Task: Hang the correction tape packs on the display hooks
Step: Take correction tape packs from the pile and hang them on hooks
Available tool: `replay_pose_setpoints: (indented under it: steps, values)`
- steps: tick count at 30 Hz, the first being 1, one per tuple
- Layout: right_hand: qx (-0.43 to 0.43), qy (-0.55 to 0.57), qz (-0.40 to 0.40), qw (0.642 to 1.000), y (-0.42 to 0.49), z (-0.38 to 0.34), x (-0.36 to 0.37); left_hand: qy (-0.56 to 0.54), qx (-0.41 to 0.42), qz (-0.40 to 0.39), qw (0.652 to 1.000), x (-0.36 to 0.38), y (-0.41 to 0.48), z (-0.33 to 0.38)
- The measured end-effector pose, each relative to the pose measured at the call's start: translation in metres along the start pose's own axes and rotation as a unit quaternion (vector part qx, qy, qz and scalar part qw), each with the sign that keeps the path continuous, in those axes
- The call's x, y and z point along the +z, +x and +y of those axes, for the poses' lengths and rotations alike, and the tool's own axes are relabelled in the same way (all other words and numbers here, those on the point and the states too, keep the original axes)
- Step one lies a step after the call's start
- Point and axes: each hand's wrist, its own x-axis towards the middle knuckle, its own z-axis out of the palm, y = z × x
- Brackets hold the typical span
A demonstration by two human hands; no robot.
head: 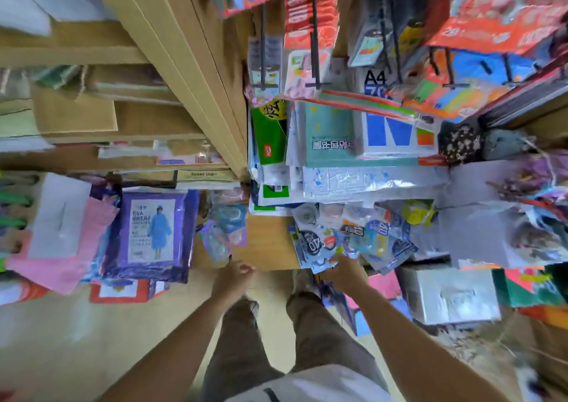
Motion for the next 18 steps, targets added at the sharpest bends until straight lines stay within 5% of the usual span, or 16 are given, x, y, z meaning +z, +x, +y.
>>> replay_pose_setpoints:
  steps: [5, 13, 18]
  values:
    - [-0.002, 0.004, -0.032, 0.999, 0.047, 0.018, 0.023, -0.028, -0.023, -0.015, 0.999, 0.024, 0.066, -0.012]
    - [-0.139, -0.03, 0.035, 0.989, 0.113, 0.008, 0.092, 0.235, 0.087, 0.098, 0.963, 0.021, 0.188, -0.051]
    - [-0.179, 0.067, 0.061, 0.98, 0.137, -0.016, 0.138, 0.292, 0.121, 0.08, 0.945, 0.028, 0.24, -0.062]
